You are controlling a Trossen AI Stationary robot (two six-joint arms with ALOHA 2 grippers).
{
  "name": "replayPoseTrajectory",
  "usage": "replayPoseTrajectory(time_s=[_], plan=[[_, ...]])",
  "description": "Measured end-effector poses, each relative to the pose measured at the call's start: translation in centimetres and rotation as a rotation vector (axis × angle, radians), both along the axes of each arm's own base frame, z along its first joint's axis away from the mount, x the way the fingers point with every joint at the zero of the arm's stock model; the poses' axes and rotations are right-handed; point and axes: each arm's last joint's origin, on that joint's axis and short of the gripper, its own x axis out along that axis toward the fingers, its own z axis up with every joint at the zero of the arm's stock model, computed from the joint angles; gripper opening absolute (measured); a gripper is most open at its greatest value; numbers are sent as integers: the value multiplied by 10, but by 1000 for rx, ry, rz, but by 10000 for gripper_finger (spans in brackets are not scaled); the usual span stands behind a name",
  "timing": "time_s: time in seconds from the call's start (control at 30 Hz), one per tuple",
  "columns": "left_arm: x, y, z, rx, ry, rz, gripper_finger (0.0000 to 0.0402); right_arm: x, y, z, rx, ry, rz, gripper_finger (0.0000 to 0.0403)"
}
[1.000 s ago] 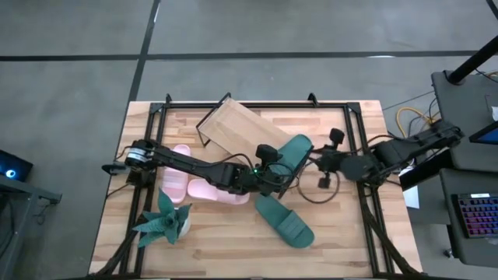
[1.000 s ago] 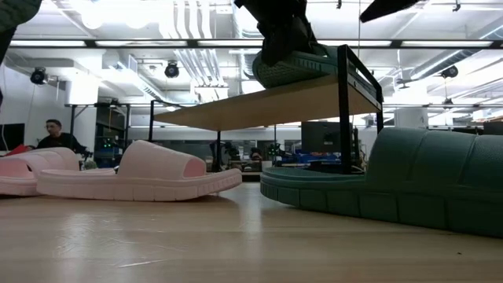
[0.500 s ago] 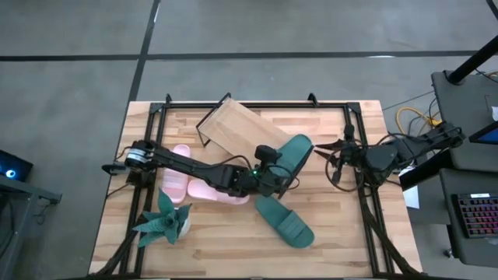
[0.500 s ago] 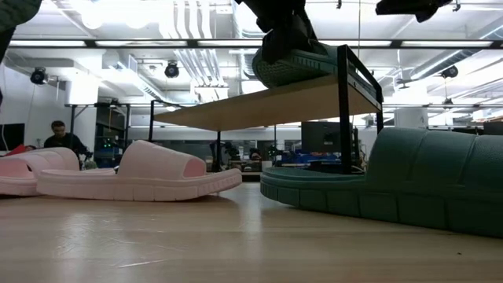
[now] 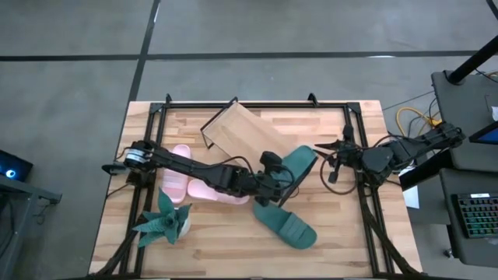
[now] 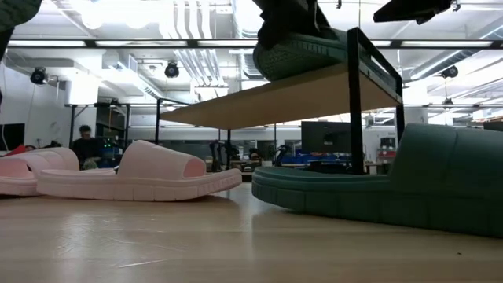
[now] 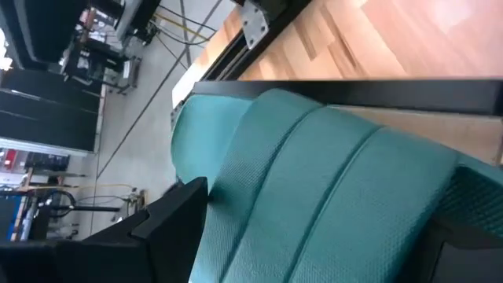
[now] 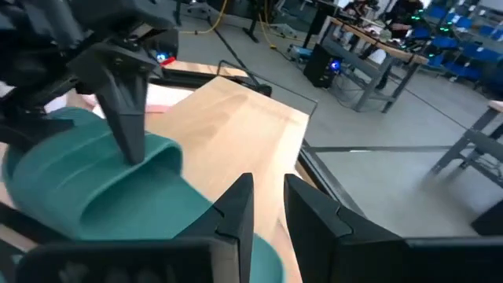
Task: Pick and place slides into the shelf
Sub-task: Put the right green slide on the shelf
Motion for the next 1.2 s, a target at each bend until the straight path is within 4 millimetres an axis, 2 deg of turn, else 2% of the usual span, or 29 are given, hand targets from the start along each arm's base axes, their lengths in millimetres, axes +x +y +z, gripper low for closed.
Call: replayPoseTrajectory(time_s=[0.13,0.43,0.67,0.77,0.87,0.93,1.03,1.17,1.2], plan=[[-4,3,9,-6,-11,6,280,0,-1,0,-11,1,-18,63],[-3,22,4,-42,3,73,280,0,0,0,-13,3,-18,63],[-5,25,6,-12,15,84,291,0,0,0,-19,6,-16,63],[-6,26,7,25,14,122,282,0,0,0,-20,8,-16,63],[-7,26,5,34,23,130,253,0,0,0,-22,9,-16,63],[-7,26,4,37,27,133,219,0,0,0,-23,9,-16,63],[-7,26,1,45,33,140,148,0,0,0,-23,9,-16,63],[-9,27,1,56,33,153,31,0,0,0,-23,9,-15,63],[-10,27,3,65,26,167,17,0,0,0,-23,9,-15,63]])
